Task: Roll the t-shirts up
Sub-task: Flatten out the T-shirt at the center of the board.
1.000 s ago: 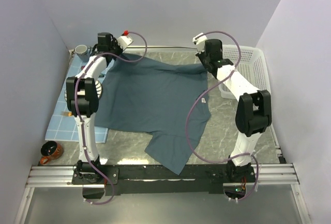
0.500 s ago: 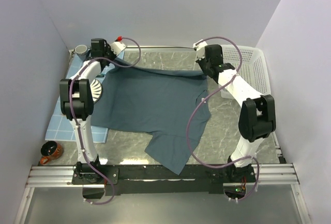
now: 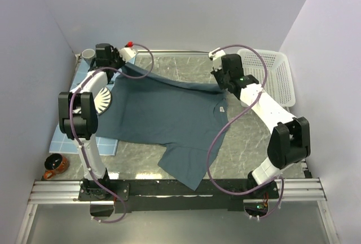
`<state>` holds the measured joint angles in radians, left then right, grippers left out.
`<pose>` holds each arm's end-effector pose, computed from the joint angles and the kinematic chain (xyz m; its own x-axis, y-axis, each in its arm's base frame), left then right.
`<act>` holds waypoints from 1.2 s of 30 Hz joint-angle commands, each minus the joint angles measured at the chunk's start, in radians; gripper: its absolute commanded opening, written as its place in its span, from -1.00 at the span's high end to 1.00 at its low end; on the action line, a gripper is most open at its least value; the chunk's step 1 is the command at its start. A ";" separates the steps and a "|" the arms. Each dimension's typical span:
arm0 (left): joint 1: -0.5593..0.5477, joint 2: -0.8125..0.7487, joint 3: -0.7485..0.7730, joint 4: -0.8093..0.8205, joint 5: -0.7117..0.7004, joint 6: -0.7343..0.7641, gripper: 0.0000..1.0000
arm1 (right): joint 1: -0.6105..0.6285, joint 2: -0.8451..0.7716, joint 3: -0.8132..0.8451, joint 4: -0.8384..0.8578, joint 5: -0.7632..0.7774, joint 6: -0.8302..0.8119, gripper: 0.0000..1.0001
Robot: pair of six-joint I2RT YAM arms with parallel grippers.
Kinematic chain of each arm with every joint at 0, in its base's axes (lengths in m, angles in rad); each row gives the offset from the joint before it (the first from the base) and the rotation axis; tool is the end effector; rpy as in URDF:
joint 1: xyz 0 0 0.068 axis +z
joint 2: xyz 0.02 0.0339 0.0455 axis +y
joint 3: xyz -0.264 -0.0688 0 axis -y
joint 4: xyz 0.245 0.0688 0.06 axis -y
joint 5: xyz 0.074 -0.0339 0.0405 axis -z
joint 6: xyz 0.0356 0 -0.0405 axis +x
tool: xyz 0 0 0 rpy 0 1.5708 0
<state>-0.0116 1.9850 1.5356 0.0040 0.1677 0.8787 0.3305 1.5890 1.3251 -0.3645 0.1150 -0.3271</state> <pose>0.4713 -0.0114 0.2558 -0.1501 0.7609 -0.6313 0.4351 0.6242 0.6489 0.3470 0.1147 0.3072 -0.4512 -0.4922 -0.7444 -0.4008 0.8570 -0.3238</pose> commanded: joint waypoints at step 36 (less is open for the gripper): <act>0.010 -0.232 -0.203 -0.145 -0.014 0.207 0.98 | 0.067 -0.218 -0.172 -0.185 -0.100 0.080 1.00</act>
<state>-0.0074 1.8122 1.3125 -0.0860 0.1593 1.0573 0.3950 1.4254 1.1534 -0.5220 0.0246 -0.2668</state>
